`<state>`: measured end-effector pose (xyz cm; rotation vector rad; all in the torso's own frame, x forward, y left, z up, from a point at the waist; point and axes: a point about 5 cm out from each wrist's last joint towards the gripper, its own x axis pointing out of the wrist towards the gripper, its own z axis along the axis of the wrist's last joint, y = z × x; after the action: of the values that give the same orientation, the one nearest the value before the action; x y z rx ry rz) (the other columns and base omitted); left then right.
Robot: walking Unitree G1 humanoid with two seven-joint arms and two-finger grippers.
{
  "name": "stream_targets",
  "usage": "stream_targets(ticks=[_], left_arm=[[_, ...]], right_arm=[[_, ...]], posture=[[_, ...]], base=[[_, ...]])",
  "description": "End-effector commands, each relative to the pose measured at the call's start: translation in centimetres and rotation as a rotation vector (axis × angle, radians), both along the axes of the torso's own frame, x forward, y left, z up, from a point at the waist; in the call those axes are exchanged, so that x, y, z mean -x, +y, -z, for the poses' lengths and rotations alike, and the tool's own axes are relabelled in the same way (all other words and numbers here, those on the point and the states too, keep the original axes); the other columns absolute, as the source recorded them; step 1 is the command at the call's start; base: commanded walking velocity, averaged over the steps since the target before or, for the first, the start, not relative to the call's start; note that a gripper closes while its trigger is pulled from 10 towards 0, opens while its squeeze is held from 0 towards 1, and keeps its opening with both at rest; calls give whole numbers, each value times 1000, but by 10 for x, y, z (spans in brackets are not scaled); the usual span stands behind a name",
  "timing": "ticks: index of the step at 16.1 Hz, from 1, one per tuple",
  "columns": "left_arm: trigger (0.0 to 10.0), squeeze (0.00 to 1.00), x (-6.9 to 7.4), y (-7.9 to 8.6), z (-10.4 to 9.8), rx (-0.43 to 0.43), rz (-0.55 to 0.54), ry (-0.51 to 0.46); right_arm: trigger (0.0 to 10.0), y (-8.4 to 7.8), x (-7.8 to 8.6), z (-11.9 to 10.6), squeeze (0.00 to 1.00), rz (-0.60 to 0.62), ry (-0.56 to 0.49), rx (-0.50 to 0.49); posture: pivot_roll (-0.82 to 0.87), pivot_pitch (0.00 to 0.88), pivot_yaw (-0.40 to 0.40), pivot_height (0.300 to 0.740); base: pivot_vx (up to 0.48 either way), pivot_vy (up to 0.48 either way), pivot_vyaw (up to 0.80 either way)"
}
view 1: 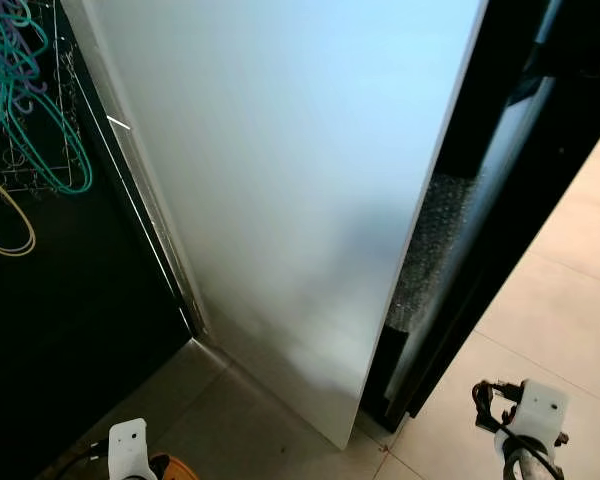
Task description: Restocking fridge
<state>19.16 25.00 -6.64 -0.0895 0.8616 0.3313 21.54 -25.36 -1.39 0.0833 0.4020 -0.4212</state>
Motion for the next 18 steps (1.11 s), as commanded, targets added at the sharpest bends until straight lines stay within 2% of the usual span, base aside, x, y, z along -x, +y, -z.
stream_targets(ticks=[1,5,6,7,11,13,18], left_arm=[[10000,0,3,1,2,-13,7,16],[10000,0,3,0,2,-11,5,15],[10000,0,3,1,2,-12,4,15],[10000,0,3,1,2,-12,5,16],[10000,0,2,1,1,-12,4,13],[10000,0,2,1,1,-11,3,11],[10000,0,0,0,0,-12,3,9]], right_arm=[[10000,1,-4,-7,0,-12,-48,-4],[10000,7,-13,-32,0,-67,-146,65],[10000,12,-18,-41,0,-110,-178,90],[10000,21,-25,-53,0,-173,-225,76],[10000,43,-48,-78,0,-292,-307,56],[10000,46,-56,-90,0,-290,-326,83],[10000,39,-88,-100,0,-229,-274,150]], posture=[[-64,0,25,740],[-60,0,20,740],[-62,0,20,740],[-67,0,22,740],[-67,0,22,740],[-64,0,22,740],[-64,0,29,740]], base=[[0,0,0],[0,0,0],[0,0,0],[0,0,0],[0,0,0],[0,0,0],[0,0,0]])
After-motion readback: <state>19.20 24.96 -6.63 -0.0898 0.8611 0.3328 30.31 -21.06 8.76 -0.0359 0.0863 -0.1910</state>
